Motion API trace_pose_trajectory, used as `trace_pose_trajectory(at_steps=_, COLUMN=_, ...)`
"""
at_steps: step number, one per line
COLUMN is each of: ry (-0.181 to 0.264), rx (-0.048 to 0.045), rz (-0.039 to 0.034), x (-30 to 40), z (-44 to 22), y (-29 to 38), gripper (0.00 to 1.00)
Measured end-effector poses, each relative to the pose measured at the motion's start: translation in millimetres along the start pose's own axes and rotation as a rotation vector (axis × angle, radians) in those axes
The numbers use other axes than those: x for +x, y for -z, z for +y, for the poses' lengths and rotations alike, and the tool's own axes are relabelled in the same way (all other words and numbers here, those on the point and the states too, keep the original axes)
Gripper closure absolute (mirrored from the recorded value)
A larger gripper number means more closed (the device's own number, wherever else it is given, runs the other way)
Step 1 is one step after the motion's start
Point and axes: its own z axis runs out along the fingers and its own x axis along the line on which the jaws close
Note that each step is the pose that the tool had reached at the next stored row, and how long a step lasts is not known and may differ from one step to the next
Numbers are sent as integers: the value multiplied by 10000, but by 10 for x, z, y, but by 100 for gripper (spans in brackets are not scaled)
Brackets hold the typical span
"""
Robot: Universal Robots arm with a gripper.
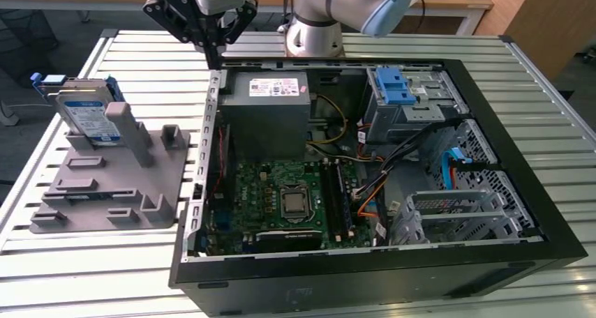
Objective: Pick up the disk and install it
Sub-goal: 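Reach for the disk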
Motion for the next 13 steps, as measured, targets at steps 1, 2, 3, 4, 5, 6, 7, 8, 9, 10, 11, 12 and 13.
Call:
trace_pose_trajectory(at_steps=1, ry=0, rx=0, rz=0, x=8, z=-1, y=0, gripper=85)
trace_pose_trajectory(at_steps=2, ry=0, rx=0, rz=0, x=15, z=-1, y=0, gripper=85)
trace_pose_trajectory(at_steps=3, ry=0, rx=-1, rz=0, x=22, z=-2, y=-1, gripper=85)
trace_pose_trajectory(at_steps=4, ry=0, rx=-1, rz=-1, x=25, z=-2, y=-1, gripper=85)
trace_pose_trajectory(at_steps=5, ry=2, rx=0, rz=0, x=26, z=-2, y=-1, gripper=85)
trace_pose_trajectory(at_steps=6, ry=2, rx=0, rz=1, x=27, z=-2, y=-1, gripper=85)
trace_pose_trajectory(at_steps=7, ry=1, rx=0, rz=1, x=28, z=-2, y=-1, gripper=85)
trace_pose_trajectory(at_steps=8, ry=0, rx=0, rz=0, x=29, z=-2, y=-1, gripper=85)
trace_pose_trajectory(at_steps=9, ry=1, rx=0, rz=0, x=29, z=-2, y=-1, gripper=85)
trace_pose_trajectory(at_steps=10, ry=0, rx=0, rz=0, x=30, z=-2, y=-1, gripper=85)
trace_pose_trajectory(at_steps=11, ry=0, rx=-1, rz=0, x=30, z=-2, y=-1, gripper=85)
trace_pose_trajectory(at_steps=12, ry=0, rx=0, rz=-1, x=32, z=-2, y=-1, gripper=85)
trace_pose_trajectory(at_steps=13, ry=-1, rx=0, rz=0, x=34, z=-3, y=-1, gripper=85)
